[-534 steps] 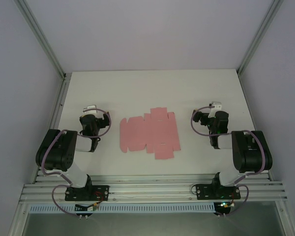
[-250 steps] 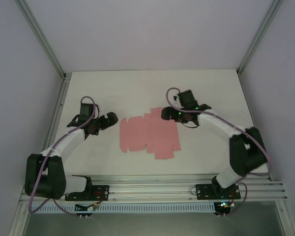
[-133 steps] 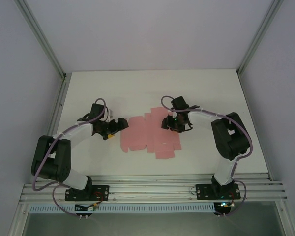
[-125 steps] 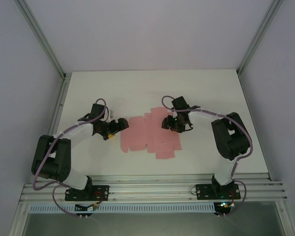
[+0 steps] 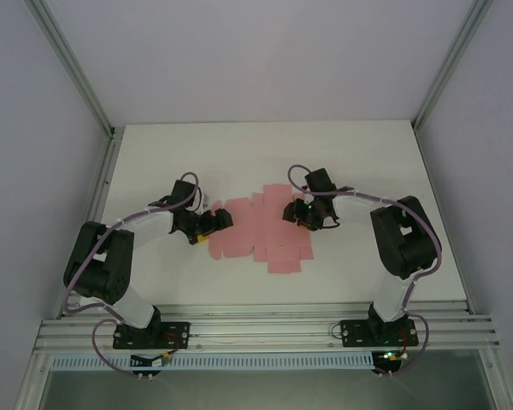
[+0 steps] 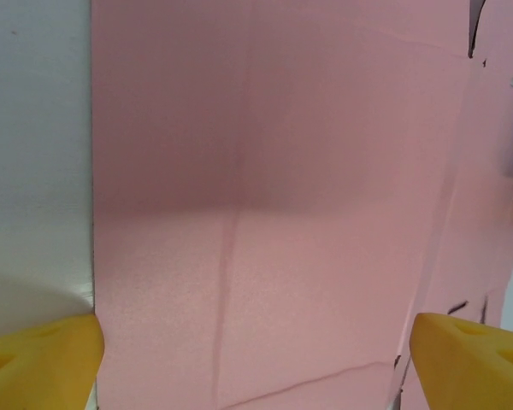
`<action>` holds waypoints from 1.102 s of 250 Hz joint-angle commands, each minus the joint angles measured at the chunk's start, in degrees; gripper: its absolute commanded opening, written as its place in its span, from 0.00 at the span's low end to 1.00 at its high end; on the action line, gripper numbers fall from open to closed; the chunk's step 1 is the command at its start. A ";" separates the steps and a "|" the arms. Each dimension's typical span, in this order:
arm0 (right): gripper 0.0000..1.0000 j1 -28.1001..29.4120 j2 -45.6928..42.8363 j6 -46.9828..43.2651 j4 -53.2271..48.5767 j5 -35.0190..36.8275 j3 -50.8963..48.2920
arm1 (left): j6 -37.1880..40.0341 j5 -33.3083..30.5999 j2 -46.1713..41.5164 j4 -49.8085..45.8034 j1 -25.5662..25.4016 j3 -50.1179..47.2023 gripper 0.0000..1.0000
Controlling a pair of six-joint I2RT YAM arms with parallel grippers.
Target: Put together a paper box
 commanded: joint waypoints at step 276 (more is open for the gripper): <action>0.53 -1.80 3.31 -2.04 -4.14 2.61 -6.58 | -6.62 -12.74 -2.82 -1.28 -6.87 -2.13 0.95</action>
